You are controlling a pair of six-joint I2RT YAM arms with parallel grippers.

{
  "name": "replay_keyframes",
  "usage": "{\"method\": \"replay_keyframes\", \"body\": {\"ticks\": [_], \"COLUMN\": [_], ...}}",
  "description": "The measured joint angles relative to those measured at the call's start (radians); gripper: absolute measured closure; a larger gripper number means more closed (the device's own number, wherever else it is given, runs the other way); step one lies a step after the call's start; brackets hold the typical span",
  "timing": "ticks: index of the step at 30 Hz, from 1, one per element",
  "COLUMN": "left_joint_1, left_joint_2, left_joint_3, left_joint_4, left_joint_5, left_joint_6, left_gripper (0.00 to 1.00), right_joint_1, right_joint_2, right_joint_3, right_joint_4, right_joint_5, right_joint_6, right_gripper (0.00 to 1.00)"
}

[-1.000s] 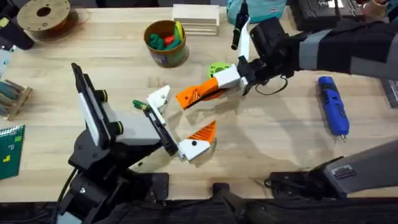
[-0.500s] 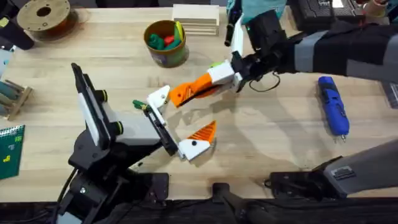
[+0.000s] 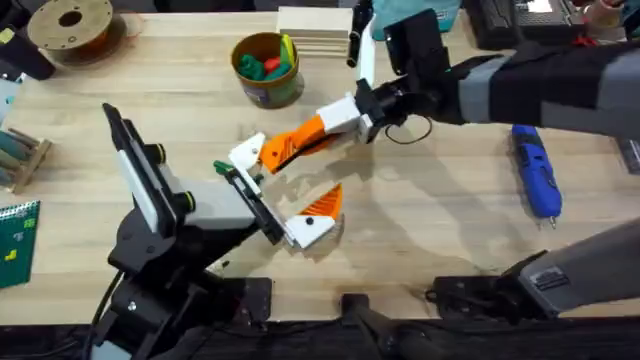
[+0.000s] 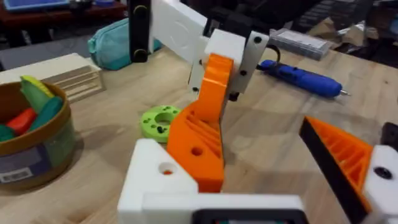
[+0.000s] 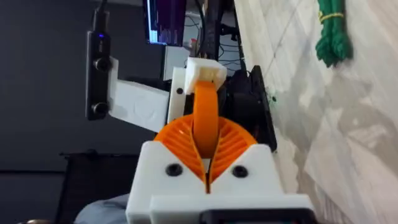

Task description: Pick up the gripper from the table and insert it into the empty holder that is missing its gripper. Then pick up a screw, insert it into the mounting hole, and use the screwdriver to tighten it. Finally, clean up the table by picking up the vegetable and placing it into the bucket.

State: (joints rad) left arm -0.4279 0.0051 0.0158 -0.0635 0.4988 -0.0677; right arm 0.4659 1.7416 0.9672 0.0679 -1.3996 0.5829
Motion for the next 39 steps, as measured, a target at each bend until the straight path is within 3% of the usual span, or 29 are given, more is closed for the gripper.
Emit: {"method": "replay_keyframes", "body": {"ticks": [6, 14, 39], "left_joint_1": [0.007, 0.004, 0.011], "left_joint_2": [0.000, 0.000, 0.000], "left_joint_3": [0.000, 0.000, 0.000], "left_joint_4": [-0.007, -0.007, -0.009], "left_joint_5": [-0.038, -0.010, -0.071], "left_joint_6": [-0.012, -0.022, -0.056], "left_gripper": [0.013, 0.013, 0.013], "right_joint_1": [0.016, 0.043, 0.113], "right_joint_2": [0.041, 0.043, 0.043], "right_joint_3": [0.000, 0.000, 0.010], "right_joint_4": [0.097, 0.130, 0.246], "right_joint_5": [0.004, 0.036, 0.188], "right_joint_6": [0.135, 0.247, 0.291], "right_gripper": [0.985, 0.985, 0.988]}}
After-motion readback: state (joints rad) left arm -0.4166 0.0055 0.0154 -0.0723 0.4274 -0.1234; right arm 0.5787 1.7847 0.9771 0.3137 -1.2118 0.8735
